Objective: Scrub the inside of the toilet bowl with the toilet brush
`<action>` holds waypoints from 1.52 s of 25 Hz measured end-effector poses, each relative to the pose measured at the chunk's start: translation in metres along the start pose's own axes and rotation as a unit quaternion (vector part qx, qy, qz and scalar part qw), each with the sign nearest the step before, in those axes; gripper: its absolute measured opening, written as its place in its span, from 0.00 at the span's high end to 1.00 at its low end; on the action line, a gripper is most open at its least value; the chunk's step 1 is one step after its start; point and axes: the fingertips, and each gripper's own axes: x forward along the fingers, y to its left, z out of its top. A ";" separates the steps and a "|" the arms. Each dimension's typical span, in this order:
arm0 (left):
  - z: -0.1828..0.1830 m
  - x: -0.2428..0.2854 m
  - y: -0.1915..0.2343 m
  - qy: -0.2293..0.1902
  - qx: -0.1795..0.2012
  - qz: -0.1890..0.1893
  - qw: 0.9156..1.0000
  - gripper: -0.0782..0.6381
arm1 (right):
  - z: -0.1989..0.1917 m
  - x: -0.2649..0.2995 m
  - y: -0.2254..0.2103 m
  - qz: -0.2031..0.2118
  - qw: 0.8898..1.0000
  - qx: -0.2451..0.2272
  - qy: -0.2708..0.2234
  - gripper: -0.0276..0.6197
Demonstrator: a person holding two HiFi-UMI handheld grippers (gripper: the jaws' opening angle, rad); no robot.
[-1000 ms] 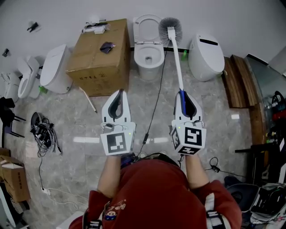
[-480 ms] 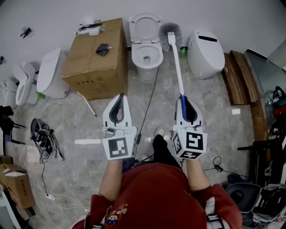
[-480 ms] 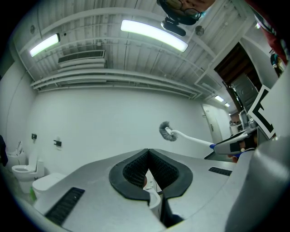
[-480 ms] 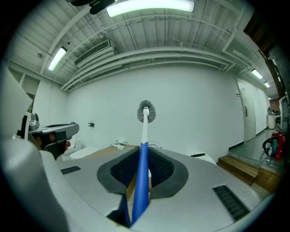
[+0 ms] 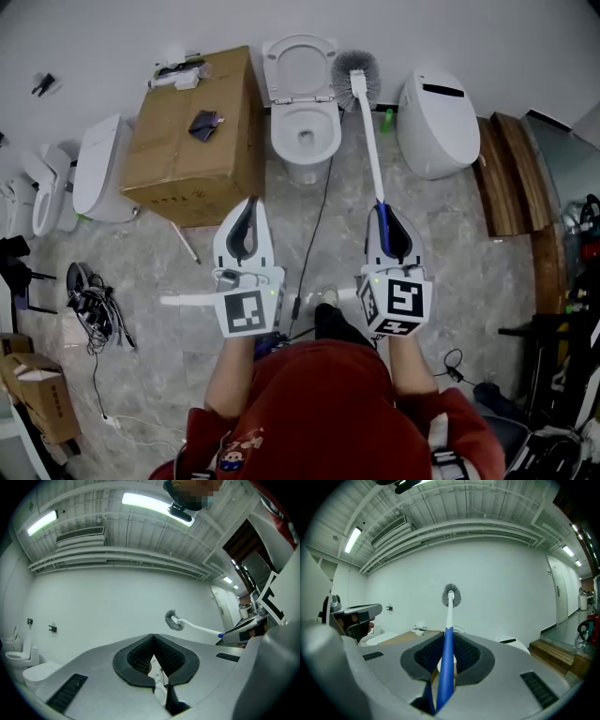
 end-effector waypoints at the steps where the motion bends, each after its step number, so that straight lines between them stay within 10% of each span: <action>1: -0.001 0.015 -0.001 -0.001 0.001 0.001 1.000 0.87 | 0.001 0.013 -0.007 0.002 1.000 0.002 0.002 0.86; 21: -0.032 0.176 -0.016 0.012 0.019 0.015 1.000 0.87 | 0.005 0.164 -0.087 0.029 0.999 0.021 0.018 0.86; 38: -0.098 0.328 0.106 0.006 -0.006 0.006 1.000 0.87 | 0.021 0.346 -0.033 0.012 0.999 -0.024 0.028 0.86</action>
